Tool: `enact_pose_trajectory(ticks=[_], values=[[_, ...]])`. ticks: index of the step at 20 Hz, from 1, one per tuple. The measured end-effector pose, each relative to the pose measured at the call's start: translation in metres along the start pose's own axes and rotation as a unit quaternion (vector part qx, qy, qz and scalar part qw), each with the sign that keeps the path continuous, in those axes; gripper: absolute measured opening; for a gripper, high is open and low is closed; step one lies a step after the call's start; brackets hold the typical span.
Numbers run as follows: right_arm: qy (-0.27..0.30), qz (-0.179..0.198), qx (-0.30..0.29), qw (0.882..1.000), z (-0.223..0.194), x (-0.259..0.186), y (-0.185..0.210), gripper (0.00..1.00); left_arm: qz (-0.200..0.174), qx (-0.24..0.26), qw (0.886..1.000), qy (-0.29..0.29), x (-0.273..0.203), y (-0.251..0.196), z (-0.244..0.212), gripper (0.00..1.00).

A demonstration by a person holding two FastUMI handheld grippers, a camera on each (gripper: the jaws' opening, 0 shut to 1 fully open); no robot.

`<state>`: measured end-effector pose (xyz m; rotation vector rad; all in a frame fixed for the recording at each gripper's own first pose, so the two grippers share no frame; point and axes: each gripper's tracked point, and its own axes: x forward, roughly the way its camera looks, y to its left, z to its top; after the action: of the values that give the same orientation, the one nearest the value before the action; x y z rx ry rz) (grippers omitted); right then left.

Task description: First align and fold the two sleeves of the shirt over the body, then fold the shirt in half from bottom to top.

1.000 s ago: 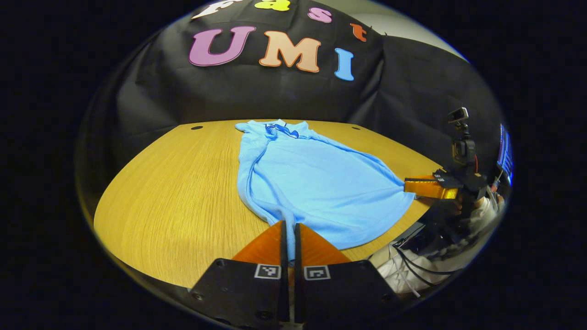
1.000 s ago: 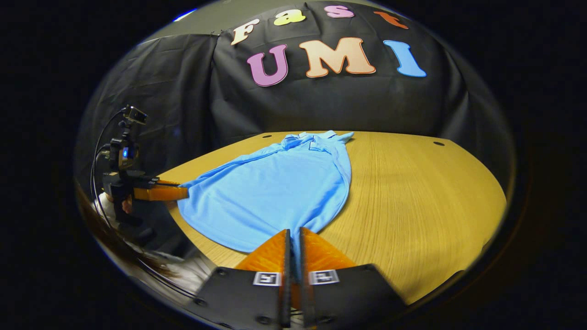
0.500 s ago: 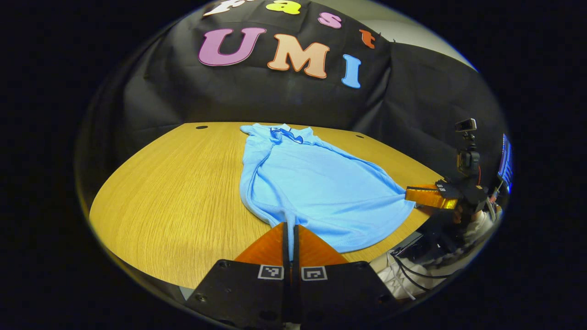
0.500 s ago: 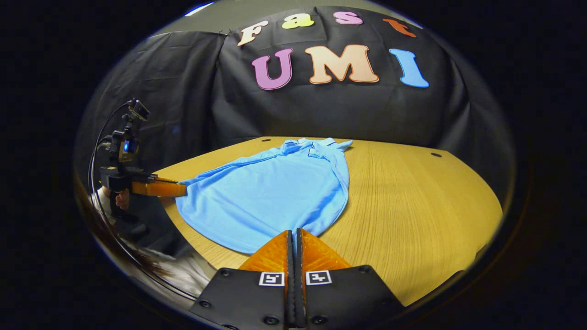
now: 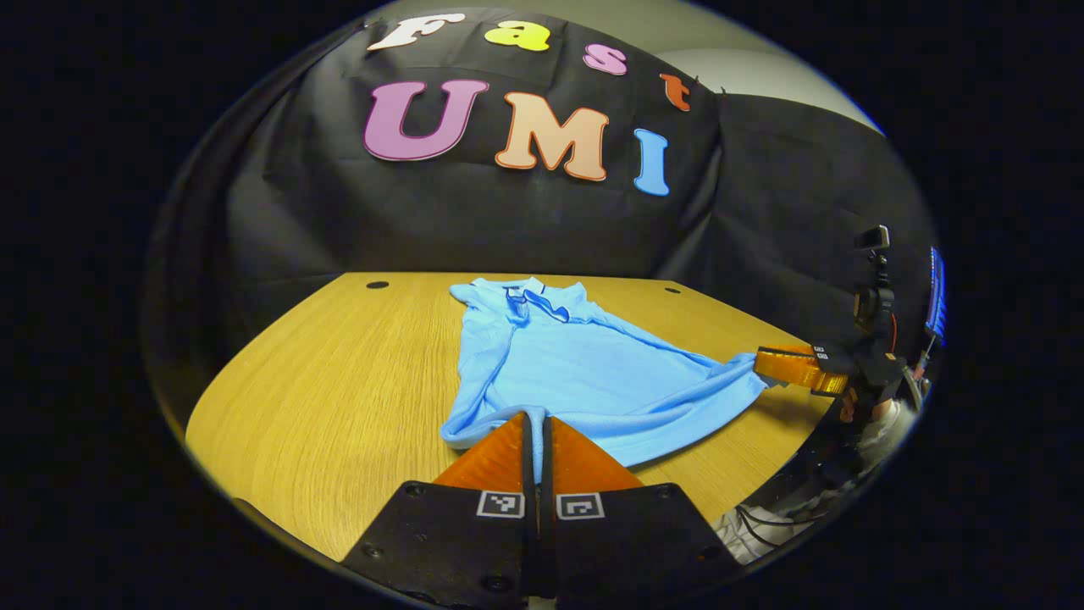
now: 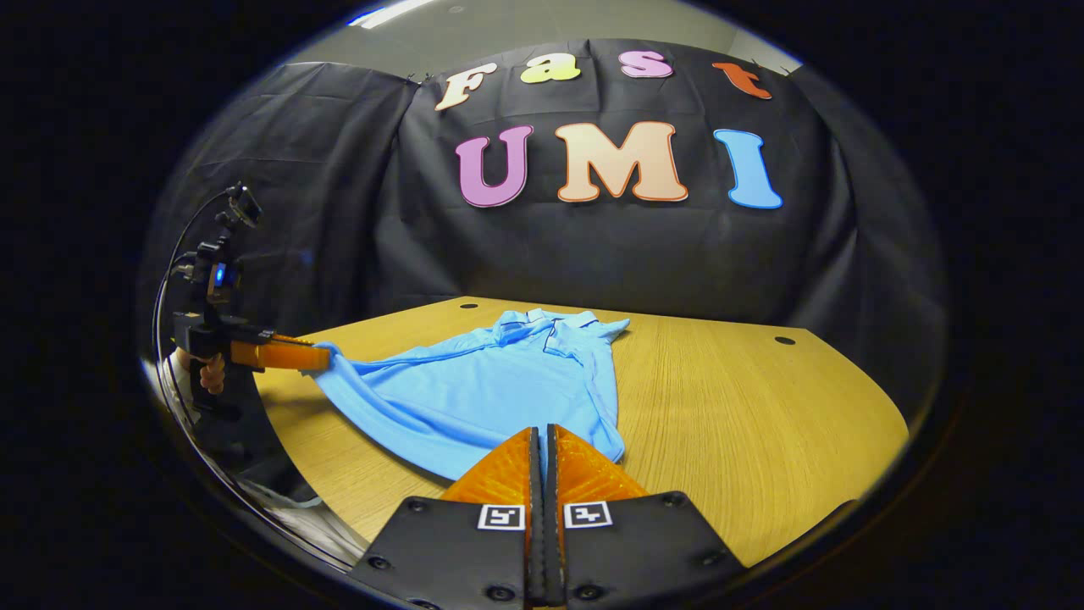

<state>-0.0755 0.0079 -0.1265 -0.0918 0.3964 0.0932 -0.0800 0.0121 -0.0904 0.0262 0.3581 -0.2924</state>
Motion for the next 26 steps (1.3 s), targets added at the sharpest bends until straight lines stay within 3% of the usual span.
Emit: enact_pose_trajectory(ticks=[7,13,23,26], values=[[-0.004,-0.01,-0.014,1.0,0.053,0.058,-0.025,0.02,-0.006,-0.002,0.999,-0.034,0.054,0.015,0.069,0.0],[-0.012,-0.012,-0.021,1.0,0.105,0.128,-0.05,0.02,0.022,-0.007,0.997,-0.07,0.112,0.052,0.132,0.0],[0.015,-0.072,-0.03,0.997,0.152,0.242,-0.105,0.02,0.064,-0.027,0.995,-0.068,0.21,0.097,0.169,0.0],[0.025,-0.092,-0.048,0.994,0.155,0.278,-0.114,0.02,0.103,-0.02,0.992,-0.07,0.241,0.122,0.175,0.0]])
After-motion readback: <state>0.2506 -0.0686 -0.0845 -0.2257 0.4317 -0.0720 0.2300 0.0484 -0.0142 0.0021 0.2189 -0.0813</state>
